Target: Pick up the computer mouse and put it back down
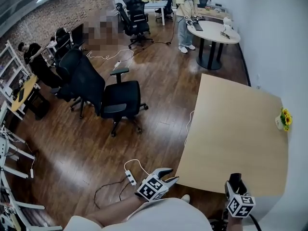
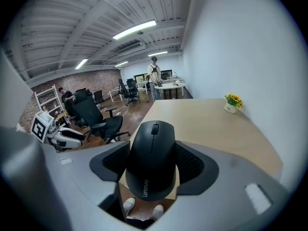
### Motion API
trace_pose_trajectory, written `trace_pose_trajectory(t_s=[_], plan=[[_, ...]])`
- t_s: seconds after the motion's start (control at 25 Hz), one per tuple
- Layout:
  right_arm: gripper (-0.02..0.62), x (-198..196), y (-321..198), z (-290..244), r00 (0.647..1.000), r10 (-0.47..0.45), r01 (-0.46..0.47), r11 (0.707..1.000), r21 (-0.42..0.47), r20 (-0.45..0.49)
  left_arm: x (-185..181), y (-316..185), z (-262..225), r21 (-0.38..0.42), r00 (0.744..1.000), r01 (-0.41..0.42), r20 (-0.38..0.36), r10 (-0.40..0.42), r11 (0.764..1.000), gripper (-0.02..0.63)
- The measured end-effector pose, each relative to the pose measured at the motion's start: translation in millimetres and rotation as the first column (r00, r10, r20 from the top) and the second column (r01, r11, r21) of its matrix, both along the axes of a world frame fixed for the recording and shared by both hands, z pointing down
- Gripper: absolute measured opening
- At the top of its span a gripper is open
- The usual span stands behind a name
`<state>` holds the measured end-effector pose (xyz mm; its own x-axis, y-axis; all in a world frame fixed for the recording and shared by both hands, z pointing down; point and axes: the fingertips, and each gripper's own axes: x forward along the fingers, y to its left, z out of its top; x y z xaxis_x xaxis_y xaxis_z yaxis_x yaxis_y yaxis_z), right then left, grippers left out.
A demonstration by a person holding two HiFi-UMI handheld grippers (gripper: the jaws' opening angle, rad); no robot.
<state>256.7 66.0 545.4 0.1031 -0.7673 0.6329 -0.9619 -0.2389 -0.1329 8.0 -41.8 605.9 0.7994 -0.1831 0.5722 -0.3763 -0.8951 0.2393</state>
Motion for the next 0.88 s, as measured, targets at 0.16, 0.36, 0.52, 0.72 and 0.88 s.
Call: trace_pose_trajectory(t_s=[0.16,0.36,0.52,0.72,0.88], plan=[[0.296,0.7,0.2,-3.1,1.000,0.001,-0.001,1.000,0.001,-0.005,2.1,-2.6,-6.7,-0.033,0.998,0.022,-0.050,-0.024,0.999,0.161],[0.296,-2.9,-1.6,-12.6,1.000,-0.011,0.011,1.000,0.009,-0.010,-1.6,-3.4,-10.9,-0.029,0.997,0.032,-0.065,-0.034,0.999,0.183],[0.296,-1.8,-4.5,-19.6,1.000,-0.020,0.020,1.000,0.022,-0.015,0.1,-5.2,-8.2,-0.030,0.998,0.032,-0.058,-0.034,0.999,0.184],[0.296,-0.4,-9.4,-16.0,1.000,-0.017,0.017,0.999,0.028,-0.010,-0.9,-5.8,-2.5,-0.029,0.999,0.021,-0.044,-0.022,0.999,0.184],[0.296,7.1,-17.1,7.5,1.000,-0.017,0.017,1.000,-0.002,-0.005,-4.0,-6.5,-0.1,-0.037,0.999,0.031,-0.037,-0.033,0.999,0.187]])
